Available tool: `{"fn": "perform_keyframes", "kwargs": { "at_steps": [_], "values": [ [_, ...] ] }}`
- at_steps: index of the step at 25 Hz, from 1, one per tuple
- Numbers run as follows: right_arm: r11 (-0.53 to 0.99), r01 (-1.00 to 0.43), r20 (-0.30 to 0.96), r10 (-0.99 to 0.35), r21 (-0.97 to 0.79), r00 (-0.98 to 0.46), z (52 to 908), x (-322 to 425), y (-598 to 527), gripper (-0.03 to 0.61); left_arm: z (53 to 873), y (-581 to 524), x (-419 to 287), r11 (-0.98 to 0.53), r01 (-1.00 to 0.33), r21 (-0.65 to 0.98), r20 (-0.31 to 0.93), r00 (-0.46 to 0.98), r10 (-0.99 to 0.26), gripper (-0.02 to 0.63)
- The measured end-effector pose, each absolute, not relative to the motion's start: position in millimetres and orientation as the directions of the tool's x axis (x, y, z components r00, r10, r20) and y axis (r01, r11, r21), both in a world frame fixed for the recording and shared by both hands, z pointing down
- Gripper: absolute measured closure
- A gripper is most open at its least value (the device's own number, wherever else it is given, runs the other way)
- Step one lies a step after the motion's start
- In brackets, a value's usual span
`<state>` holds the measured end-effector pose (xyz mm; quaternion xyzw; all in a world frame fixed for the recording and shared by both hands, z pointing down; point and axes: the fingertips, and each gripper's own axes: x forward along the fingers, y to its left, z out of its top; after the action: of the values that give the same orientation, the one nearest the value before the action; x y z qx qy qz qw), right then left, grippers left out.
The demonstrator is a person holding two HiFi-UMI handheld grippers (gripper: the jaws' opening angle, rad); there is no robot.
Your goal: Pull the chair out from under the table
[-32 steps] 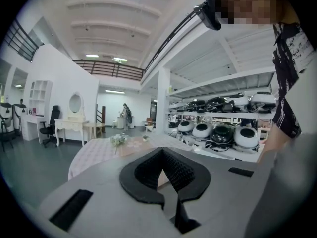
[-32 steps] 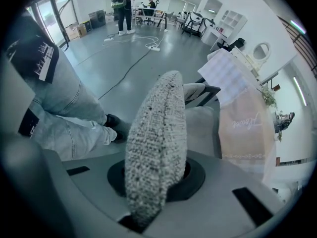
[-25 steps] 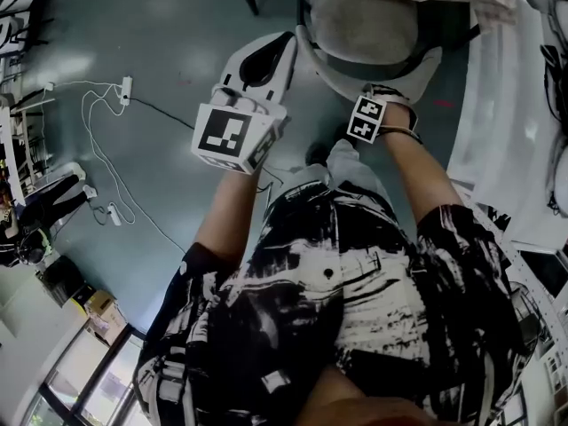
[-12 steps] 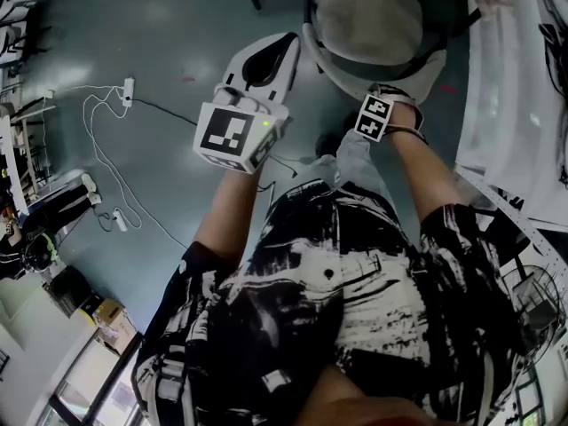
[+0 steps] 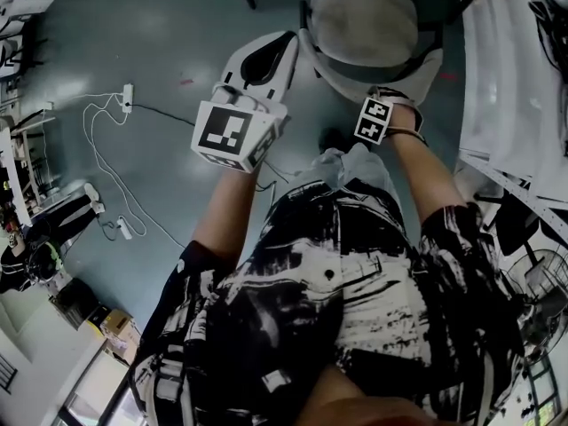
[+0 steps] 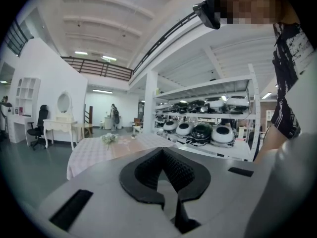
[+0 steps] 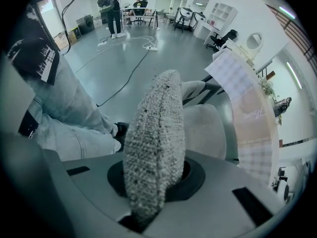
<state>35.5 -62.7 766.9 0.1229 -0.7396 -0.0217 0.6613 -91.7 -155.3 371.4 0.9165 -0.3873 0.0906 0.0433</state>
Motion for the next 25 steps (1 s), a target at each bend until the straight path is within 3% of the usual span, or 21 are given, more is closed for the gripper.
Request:
{"fn": "perform_keyframes", "kwargs": {
  "at_steps": [25],
  "values": [
    [0.971,-0.169,0.977,-0.187,0.167,-0.106,769.8,59.2,47.9,0.532,367.1,-33.6,-67.0,-0.618,-0.786,-0.003,0.197,0.605,-0.771,0.614]
  ]
}}
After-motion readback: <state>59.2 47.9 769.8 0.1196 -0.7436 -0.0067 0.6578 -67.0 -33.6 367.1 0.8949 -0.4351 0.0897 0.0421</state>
